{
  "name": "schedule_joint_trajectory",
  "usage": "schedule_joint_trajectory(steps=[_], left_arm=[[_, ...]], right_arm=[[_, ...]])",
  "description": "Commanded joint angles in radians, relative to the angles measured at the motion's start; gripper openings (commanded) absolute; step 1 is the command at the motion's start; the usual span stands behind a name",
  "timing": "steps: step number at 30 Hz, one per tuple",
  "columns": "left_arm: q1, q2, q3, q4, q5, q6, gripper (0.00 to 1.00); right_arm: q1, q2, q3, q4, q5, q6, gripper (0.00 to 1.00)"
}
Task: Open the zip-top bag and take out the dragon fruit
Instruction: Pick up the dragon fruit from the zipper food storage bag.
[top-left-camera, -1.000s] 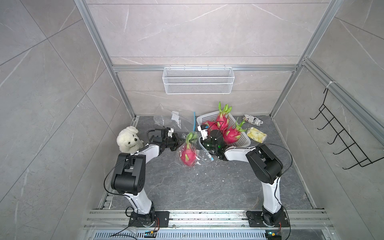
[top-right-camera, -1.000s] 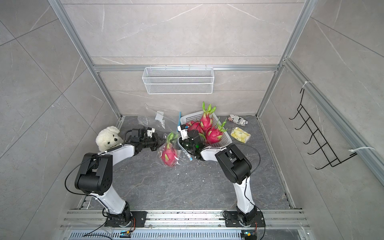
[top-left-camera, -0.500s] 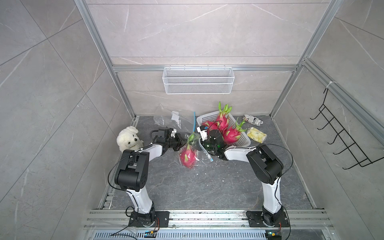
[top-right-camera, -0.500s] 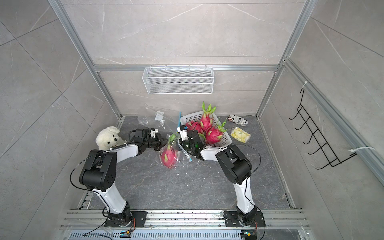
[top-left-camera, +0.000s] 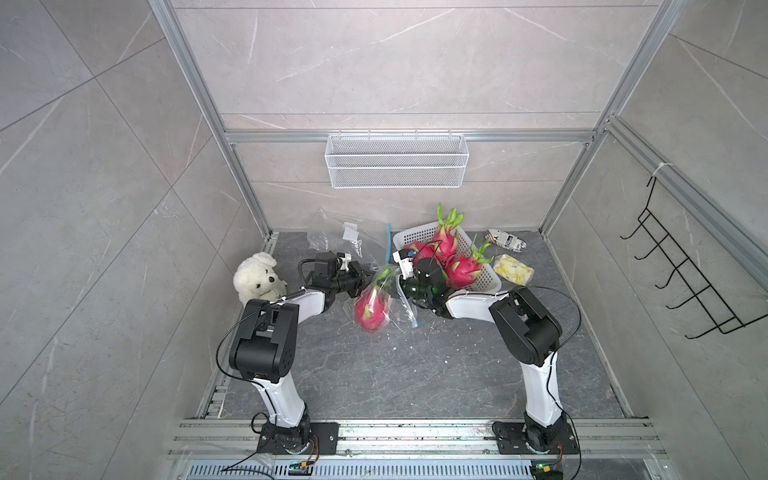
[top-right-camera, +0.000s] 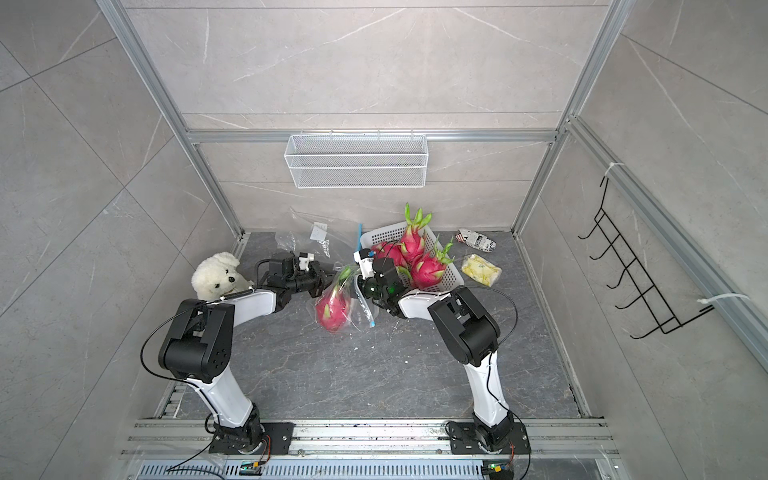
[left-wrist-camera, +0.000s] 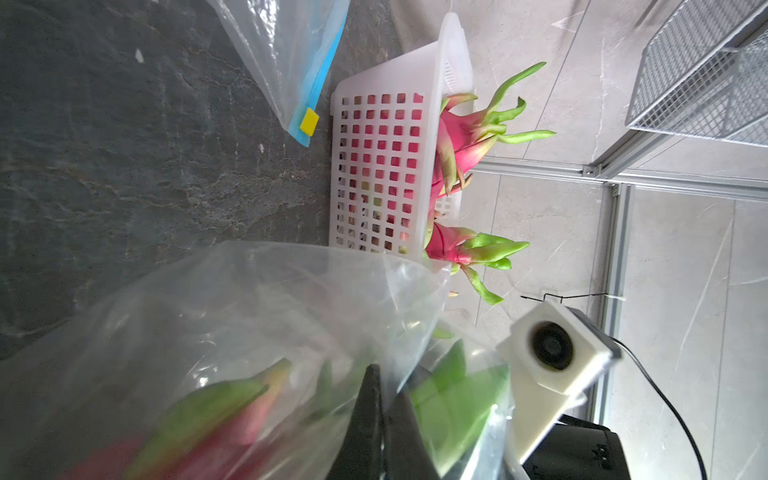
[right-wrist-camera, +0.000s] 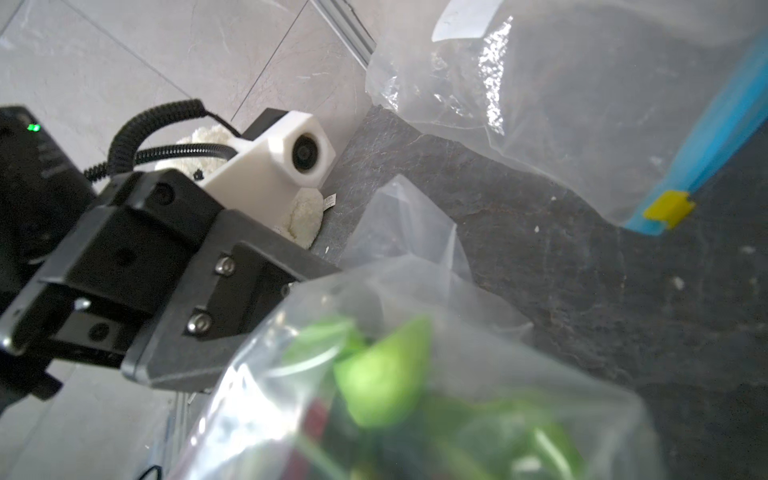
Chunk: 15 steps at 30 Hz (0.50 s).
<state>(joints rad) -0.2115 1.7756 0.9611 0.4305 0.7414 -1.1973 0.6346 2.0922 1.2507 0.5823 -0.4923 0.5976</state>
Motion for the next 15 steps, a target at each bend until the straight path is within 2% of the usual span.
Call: schedule_joint_trajectory(steps=[1,7,15], left_arm=[[-0.024,-0.003,0.007,0.144,0.099,-0.048,0.00],[0.003,-0.035,0.005,0.017,0.074,0.038,0.00],[0.108,-0.131,-0.026,-0.153,0.007,0.167,0.00]], right_arm=[[0.037,0.025,0.007,0.004,-0.034,0.007,0.00],[0.032,-0.034,-0.047,0.006,-0.018,-0.004,0.00],[0.017,-0.201,-0.181,-0.022,0.001,-0.031,0.00]])
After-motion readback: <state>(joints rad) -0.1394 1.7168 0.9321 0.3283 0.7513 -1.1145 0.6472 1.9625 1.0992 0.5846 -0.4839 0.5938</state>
